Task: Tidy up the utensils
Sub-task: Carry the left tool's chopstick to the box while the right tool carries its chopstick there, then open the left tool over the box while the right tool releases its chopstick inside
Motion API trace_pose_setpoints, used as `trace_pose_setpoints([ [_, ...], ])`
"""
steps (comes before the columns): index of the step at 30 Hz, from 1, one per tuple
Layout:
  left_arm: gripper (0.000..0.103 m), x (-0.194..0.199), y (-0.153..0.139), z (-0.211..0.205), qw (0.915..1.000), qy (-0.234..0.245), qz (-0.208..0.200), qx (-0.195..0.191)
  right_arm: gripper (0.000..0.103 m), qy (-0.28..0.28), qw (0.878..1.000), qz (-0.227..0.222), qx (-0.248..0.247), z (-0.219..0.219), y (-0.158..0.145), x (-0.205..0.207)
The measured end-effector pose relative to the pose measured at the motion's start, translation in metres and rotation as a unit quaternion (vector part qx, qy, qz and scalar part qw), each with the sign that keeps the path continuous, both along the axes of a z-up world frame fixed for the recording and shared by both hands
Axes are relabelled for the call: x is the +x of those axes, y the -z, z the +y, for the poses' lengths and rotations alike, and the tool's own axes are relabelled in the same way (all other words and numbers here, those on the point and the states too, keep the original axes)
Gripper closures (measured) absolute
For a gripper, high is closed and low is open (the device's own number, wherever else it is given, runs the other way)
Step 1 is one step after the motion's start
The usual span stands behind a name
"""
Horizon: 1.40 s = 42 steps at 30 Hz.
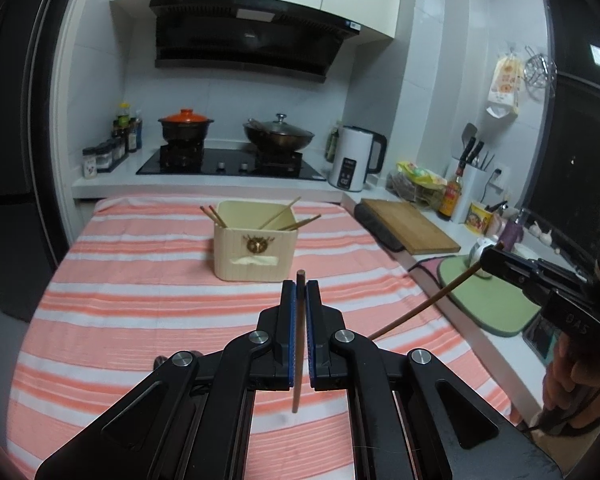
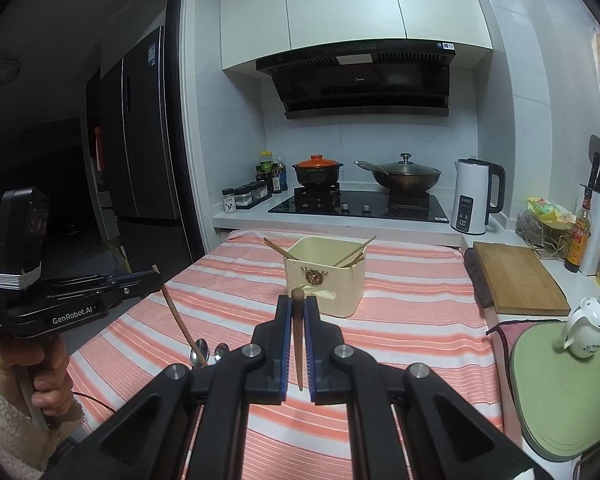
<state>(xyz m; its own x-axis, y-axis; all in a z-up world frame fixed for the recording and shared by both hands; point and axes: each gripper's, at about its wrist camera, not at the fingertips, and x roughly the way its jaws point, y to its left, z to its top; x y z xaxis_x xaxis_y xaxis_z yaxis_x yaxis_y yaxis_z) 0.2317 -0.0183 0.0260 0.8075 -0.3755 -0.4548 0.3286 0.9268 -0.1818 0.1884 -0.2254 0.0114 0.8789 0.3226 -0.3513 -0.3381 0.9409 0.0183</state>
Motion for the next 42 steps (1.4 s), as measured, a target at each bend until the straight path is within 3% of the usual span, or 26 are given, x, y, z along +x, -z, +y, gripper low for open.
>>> trace_pose_setpoints([
  [14, 0.101, 0.061, -0.031, 0.005, 0.9998, 0.002, 0.010, -0.019, 0.097, -0.014, 1.000, -0.013, -0.003, 0.018, -0.025, 0.055],
  [20, 0.101, 0.110, -0.064, -0.001, 0.9997, 0.001, -0.001, -0.022, 0.097, -0.011, 1.000, -0.026, 0.001, 0.022, -0.049, 0.101],
  [26, 0.101, 0.166, -0.105, -0.004, 0.9987, -0.023, -0.038, -0.026, 0.097, -0.001, 0.999, -0.043, 0.002, 0.028, -0.074, 0.156],
  [33, 0.101, 0.242, -0.104, -0.005, 0.9957, -0.069, -0.047, -0.040, 0.097, 0.018, 0.998, -0.054, 0.005, 0.032, -0.074, 0.227],
  [36, 0.101, 0.275, -0.083, -0.009, 0.9965, -0.078, -0.017, -0.026, 0.097, 0.016, 1.000, -0.010, 0.001, 0.034, -0.060, 0.264],
  [42, 0.101, 0.323, -0.028, -0.016, 0.9943, -0.054, 0.092, 0.001, 0.097, 0.004, 0.992, 0.124, -0.009, 0.040, -0.020, 0.326],
])
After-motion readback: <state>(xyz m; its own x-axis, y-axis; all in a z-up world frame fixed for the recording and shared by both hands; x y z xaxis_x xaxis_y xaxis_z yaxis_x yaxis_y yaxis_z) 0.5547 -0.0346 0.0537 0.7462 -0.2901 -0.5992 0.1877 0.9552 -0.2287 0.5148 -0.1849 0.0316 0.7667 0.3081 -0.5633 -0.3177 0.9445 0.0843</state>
